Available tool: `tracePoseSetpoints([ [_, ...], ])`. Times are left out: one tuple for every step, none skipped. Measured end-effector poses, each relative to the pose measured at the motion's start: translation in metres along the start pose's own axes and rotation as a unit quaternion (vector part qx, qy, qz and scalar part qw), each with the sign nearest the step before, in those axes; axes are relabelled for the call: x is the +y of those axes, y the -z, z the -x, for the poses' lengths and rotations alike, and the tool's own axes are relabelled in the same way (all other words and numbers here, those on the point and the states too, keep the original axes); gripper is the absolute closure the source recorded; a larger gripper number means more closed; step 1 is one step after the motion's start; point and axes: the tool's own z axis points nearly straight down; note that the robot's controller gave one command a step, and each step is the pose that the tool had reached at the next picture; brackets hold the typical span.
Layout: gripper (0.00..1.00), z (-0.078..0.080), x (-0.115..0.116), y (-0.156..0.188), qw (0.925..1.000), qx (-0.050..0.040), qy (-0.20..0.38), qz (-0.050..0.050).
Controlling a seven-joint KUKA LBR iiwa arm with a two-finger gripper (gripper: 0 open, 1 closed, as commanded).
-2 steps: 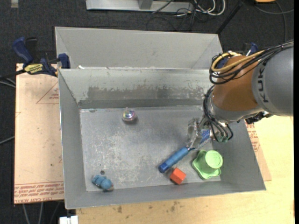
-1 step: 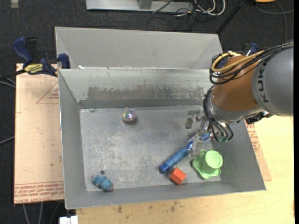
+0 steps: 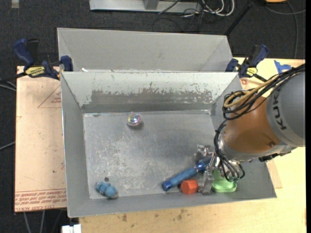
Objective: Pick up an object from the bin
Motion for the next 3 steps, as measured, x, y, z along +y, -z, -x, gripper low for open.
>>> tracePoseSetpoints([
  [1.00, 0.002, 0.001, 0.001, 1.0000, -0.0009, 0.002, 0.000],
  [1.00, 0.028, 0.012, 0.102, 0.9999, -0.0049, -0.012, 0.000],
  [1.00, 0.073, 0.003, 0.167, 0.9999, -0.0061, -0.013, 0.000],
])
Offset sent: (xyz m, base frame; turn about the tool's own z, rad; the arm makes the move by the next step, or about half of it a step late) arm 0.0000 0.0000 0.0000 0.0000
